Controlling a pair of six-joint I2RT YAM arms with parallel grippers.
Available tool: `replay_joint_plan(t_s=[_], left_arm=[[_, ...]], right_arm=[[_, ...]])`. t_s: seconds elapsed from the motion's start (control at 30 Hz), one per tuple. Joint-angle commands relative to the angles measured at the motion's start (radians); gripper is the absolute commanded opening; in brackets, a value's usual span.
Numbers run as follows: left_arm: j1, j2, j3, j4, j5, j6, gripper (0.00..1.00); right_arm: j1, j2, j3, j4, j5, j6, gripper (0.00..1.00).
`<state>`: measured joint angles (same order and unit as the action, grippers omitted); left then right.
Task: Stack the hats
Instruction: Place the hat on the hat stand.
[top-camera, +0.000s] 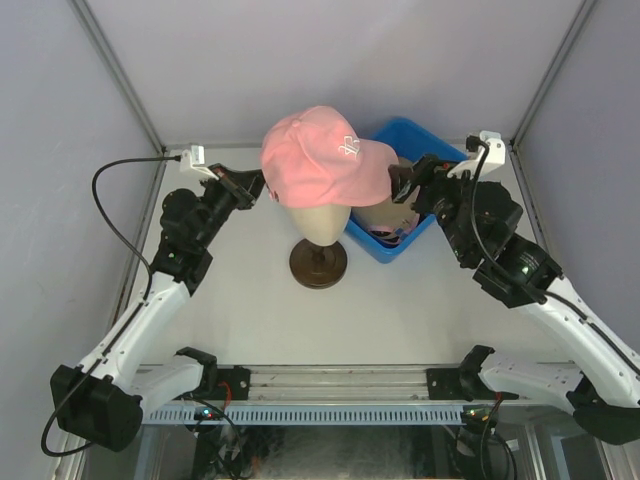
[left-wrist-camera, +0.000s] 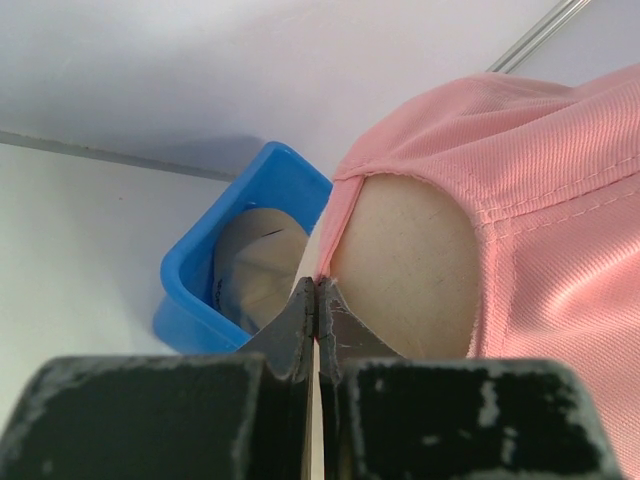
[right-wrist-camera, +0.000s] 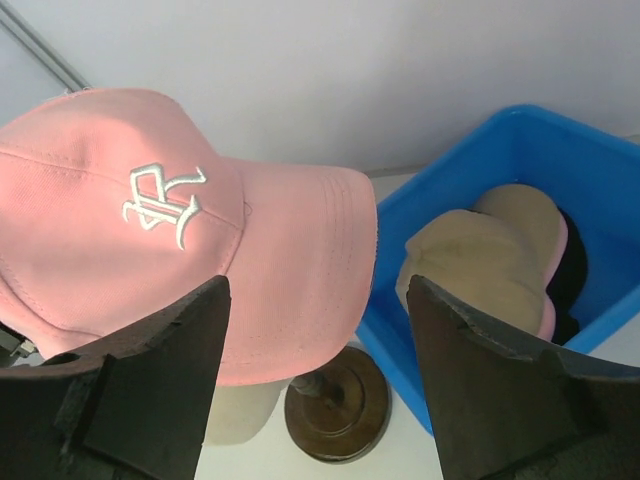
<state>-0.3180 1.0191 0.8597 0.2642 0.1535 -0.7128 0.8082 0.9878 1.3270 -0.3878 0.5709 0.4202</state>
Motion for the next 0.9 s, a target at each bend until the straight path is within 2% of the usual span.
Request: replay_joint_plan(t_s=[0.0,0.23,0.37,0.87], left_arm=[[0.003,-0.013,0.052,-0.037,-0.012,0.036,0.00],[0.003,-0.023,0.052,-0.055,-0.014,0.036,0.00],[0.003,-0.025,0.050,-0.058,-0.012,0.036,0.00],[0.004,-0.027,0.044,-0.063,-0.009,0.059,0.00]], right_arm=[[-0.104,-0.035,-0.066,0.096,-0.205,0.105,0.71],[-0.306,-0.078,-0.234,0.238,-0.503,0.246,0.72],[-0.390,-0.072,-0.286,0.331,-0.652,0.246,0.72],[-0.486,0.032,-0.333,0.566,-0.889,0.246,0.72]])
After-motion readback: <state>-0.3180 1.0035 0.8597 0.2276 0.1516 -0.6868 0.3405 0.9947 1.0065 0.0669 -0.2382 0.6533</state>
